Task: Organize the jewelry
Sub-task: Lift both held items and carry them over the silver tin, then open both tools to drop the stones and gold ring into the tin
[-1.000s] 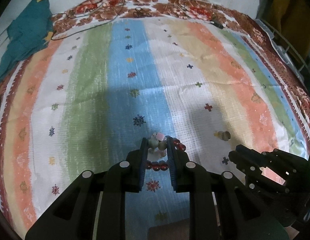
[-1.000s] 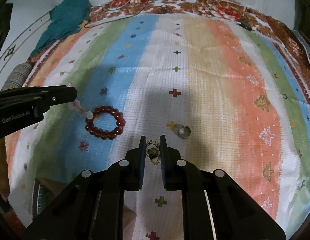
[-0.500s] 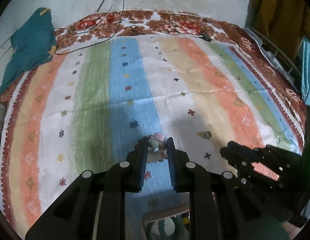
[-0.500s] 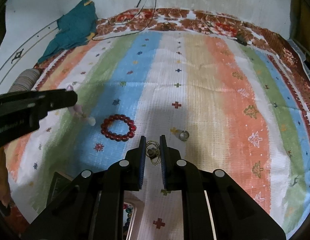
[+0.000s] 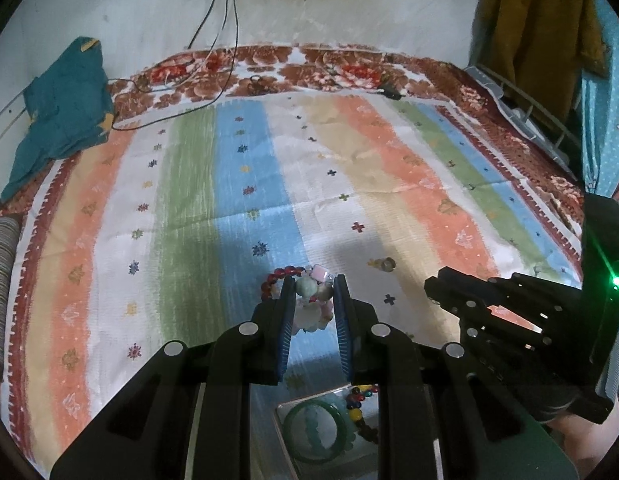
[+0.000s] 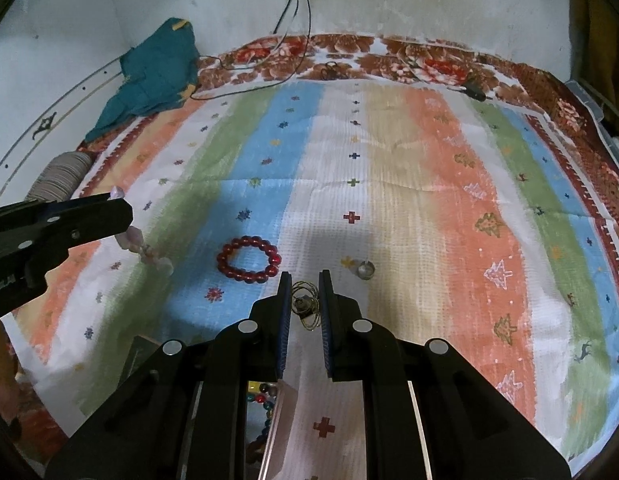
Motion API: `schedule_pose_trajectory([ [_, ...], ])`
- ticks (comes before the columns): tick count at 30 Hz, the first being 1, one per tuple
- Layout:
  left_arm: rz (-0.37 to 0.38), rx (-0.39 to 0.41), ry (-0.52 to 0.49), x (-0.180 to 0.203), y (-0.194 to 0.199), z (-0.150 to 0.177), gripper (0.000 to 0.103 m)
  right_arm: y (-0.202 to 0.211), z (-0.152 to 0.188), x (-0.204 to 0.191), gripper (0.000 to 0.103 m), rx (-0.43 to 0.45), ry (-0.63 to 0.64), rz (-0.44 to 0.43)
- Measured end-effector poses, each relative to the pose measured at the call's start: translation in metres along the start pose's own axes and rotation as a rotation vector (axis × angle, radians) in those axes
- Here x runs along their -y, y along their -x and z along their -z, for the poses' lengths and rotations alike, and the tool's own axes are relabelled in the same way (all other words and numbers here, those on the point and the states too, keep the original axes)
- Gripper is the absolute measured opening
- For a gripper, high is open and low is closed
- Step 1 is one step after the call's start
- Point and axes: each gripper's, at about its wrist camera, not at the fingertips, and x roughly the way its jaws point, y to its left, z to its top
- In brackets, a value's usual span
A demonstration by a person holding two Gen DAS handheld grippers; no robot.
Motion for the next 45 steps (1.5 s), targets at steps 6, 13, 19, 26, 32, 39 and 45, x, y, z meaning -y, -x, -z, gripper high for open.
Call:
schedule_pose_trajectory([
  [6, 0.014, 0.019, 0.001, 0.001, 0.017, 0.010, 0.019, 0.016, 0.006, -0.009, 0.014, 0.032, 0.033, 0.007],
  [13, 0.037, 0.041, 0.001, 0.004, 0.033, 0.019, 0.019, 0.027, 0.013, -0.015, 0.014, 0.043, 0.048, -0.014],
  [19, 0.050, 0.057, -0.001, 0.005, 0.045, 0.029, 0.019, 0.037, 0.021, -0.021, 0.014, 0.050, 0.062, -0.041],
  [26, 0.053, 0.055, -0.002, 0.007, 0.051, 0.040, 0.019, 0.043, 0.036, -0.030, 0.014, 0.036, 0.073, -0.078],
  [32, 0.048, 0.048, -0.021, 0.014, 0.054, 0.053, 0.019, 0.048, 0.044, -0.035, 0.014, 0.030, 0.078, -0.094],
  [39, 0.061, 0.040, -0.012, 0.015, 0.058, 0.062, 0.019, 0.050, 0.054, -0.035, 0.014, 0.015, 0.076, -0.114],
  [45, 0.089, 0.026, 0.041, 0.008, 0.058, 0.069, 0.029, 0.052, 0.057, -0.032, 0.043, 0.009, 0.054, -0.134],
])
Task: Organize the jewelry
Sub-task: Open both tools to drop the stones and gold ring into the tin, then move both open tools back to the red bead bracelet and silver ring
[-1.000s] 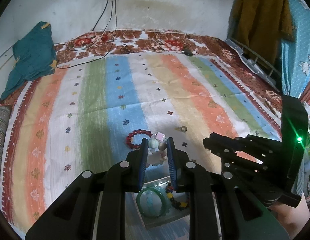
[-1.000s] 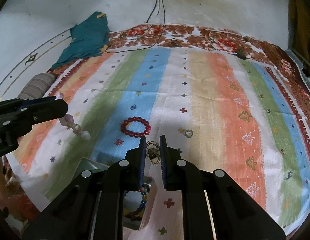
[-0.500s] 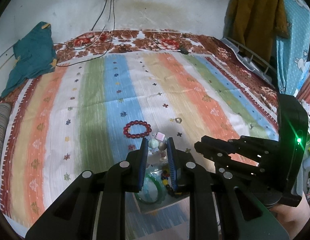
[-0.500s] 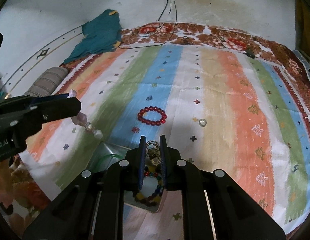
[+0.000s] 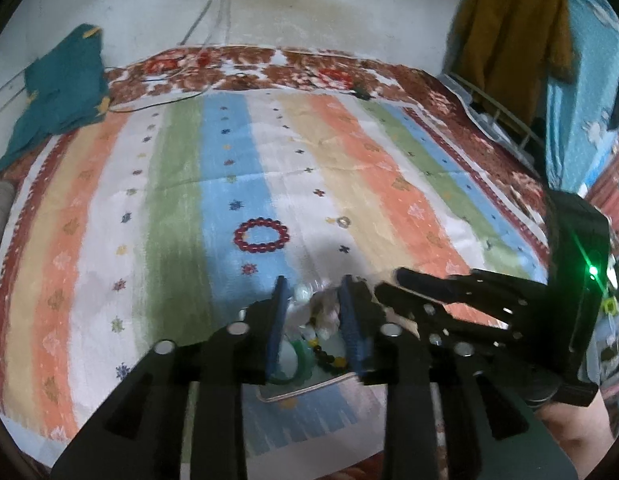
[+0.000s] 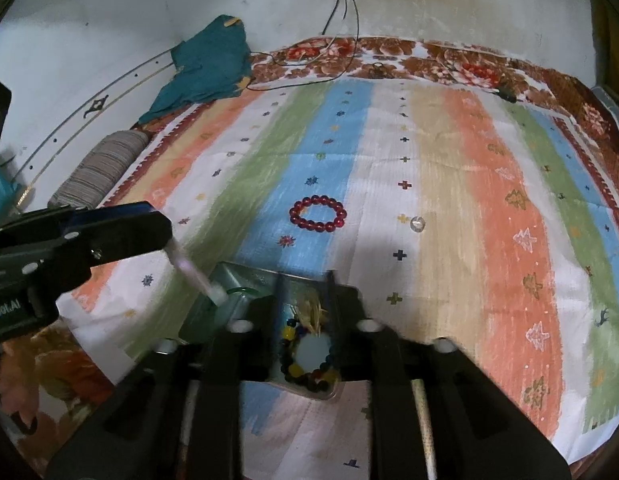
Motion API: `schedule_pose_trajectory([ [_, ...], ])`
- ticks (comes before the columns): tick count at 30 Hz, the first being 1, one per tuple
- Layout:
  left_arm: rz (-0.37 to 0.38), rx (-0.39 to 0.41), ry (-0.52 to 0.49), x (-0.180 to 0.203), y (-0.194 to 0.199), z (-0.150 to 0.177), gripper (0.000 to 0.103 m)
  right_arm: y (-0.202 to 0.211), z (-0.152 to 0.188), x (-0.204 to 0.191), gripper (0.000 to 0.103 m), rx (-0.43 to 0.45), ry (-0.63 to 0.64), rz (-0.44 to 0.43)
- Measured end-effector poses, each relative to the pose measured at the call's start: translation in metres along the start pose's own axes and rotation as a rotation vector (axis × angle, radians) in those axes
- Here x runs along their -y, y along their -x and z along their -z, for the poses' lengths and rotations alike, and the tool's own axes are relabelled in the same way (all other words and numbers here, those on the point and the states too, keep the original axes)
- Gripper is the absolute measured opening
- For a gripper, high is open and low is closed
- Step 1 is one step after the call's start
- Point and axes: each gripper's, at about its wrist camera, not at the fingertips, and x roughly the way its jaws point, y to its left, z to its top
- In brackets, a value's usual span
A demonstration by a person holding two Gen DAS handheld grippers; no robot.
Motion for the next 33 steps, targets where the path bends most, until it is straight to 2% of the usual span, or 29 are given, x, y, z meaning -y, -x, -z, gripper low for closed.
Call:
schedule_pose_trajectory([
  [1, -0.014, 0.008, 0.007, -0.003, 0.001, -0.001, 0.029, 0.002, 0.000, 0.001, 0.049, 0.006, -0.004, 0.008],
  [5, -0.021, 0.010, 0.043, -0.010, 0.002, -0.002, 0.035, 0.007, -0.001, 0.009, 0.050, 0.018, -0.010, 0.049],
  [15, -0.048, 0.004, 0.064, -0.018, -0.001, -0.005, 0.047, 0.007, -0.004, 0.024, 0.062, 0.020, -0.044, 0.056],
  [20, -0.071, -0.003, 0.075, -0.024, -0.005, -0.008, 0.051, 0.005, -0.005, 0.026, 0.066, 0.023, -0.043, 0.070],
  [23, -0.084, -0.004, 0.076, -0.026, -0.007, -0.009, 0.059, 0.005, -0.006, 0.026, 0.067, 0.027, -0.036, 0.086],
  [29, -0.105, -0.013, 0.077, -0.028, -0.015, -0.015, 0.059, -0.001, -0.009, 0.032, 0.071, 0.017, -0.049, 0.100],
  [33, -0.127, -0.020, 0.074, -0.028, -0.022, -0.020, 0.064, -0.003, -0.011, 0.032, 0.072, 0.013, -0.045, 0.104],
])
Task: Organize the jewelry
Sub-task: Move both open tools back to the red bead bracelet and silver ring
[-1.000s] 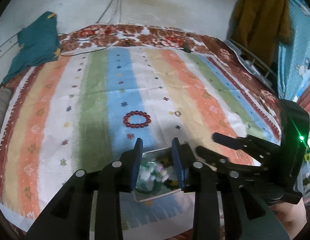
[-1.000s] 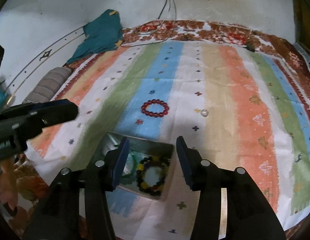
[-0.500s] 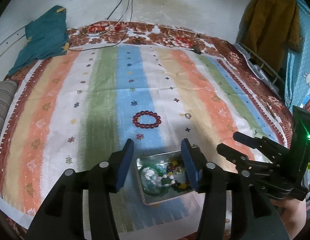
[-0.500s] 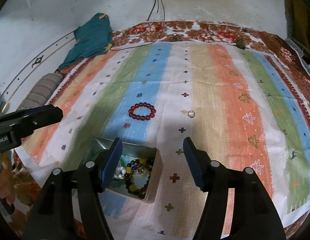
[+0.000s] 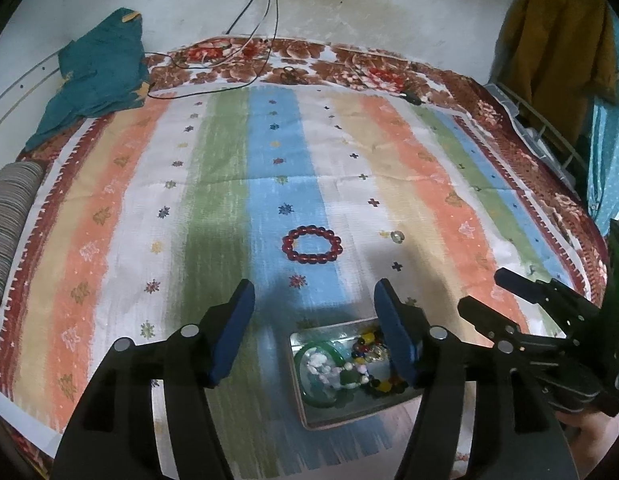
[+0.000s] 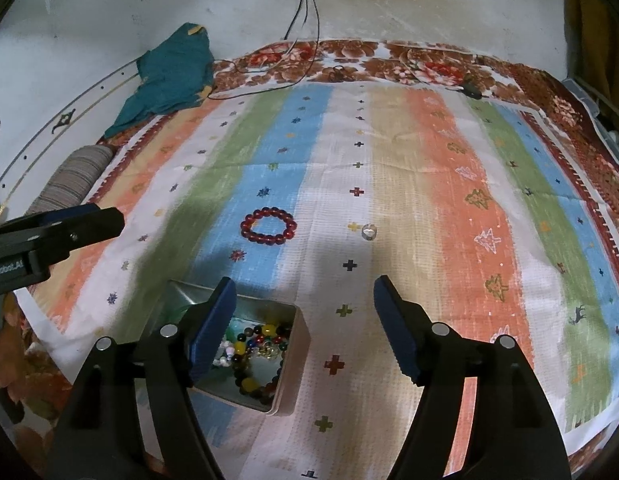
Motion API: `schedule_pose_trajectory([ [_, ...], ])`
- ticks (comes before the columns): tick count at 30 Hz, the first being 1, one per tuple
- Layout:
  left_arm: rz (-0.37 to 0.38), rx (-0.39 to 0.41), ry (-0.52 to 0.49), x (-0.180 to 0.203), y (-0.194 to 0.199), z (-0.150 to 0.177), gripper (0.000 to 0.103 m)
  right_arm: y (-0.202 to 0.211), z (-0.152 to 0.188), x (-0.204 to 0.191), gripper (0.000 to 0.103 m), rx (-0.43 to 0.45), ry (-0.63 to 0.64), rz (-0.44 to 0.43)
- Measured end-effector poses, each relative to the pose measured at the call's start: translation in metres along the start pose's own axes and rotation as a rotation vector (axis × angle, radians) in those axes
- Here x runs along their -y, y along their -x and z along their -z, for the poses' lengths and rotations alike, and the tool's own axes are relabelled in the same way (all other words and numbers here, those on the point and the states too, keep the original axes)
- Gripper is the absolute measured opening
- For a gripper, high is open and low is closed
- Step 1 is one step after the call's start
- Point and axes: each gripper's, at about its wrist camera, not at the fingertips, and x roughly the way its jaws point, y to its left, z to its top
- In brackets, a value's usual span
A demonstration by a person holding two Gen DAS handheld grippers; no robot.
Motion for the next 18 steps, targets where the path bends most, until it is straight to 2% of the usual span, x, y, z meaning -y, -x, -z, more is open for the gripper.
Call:
schedule_pose_trajectory([
  [13, -0.105, -0.053, -0.024, -0.010, -0.039, -0.018, 0.068, -0.027, -0.017, 0.016, 0.076, -0.020, -0.036, 0.055],
  [18, -0.116, -0.073, -0.013, -0.014, -0.053, -0.026, 0.069, -0.037, -0.020, 0.022, 0.076, -0.033, -0.044, 0.070],
])
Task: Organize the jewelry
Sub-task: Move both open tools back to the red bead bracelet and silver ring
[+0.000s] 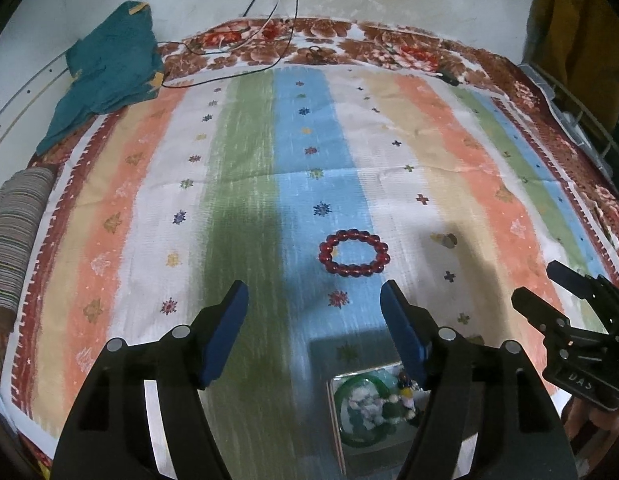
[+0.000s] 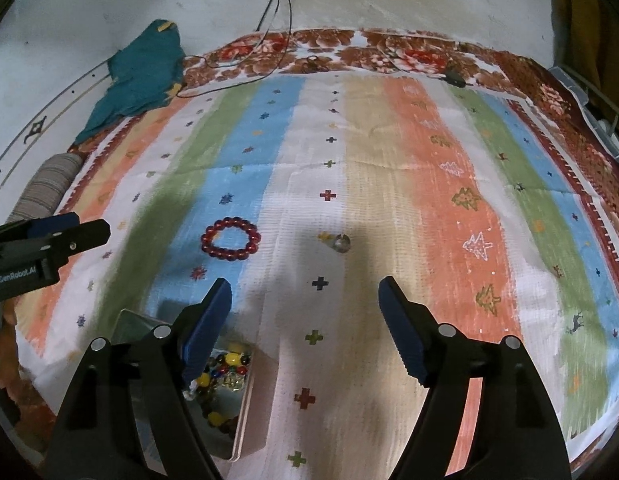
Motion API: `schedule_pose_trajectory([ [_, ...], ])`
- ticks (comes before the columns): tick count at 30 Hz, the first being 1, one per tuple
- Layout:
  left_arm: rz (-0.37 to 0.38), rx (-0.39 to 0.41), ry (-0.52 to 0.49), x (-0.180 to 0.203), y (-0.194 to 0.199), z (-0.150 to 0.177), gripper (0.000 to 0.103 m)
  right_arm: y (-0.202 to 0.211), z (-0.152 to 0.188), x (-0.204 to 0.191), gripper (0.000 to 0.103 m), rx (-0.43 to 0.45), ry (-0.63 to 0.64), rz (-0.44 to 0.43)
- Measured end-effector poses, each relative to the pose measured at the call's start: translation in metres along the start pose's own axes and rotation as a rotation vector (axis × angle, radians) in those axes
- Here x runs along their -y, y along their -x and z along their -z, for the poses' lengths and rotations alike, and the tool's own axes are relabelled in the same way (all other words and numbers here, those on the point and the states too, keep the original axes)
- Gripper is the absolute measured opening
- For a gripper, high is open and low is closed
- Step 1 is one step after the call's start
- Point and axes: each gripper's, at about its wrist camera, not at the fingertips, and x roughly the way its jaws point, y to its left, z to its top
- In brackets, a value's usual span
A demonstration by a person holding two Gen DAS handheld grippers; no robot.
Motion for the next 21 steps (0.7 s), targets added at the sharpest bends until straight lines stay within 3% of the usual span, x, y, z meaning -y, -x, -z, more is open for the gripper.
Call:
schedule_pose_trajectory([
  [21, 0.016, -0.103, 0.002, 0.000, -0.061, -0.023, 0.070, -0.049, -0.025, 0.016, 0.077, -0.090, -0.032, 0.009],
])
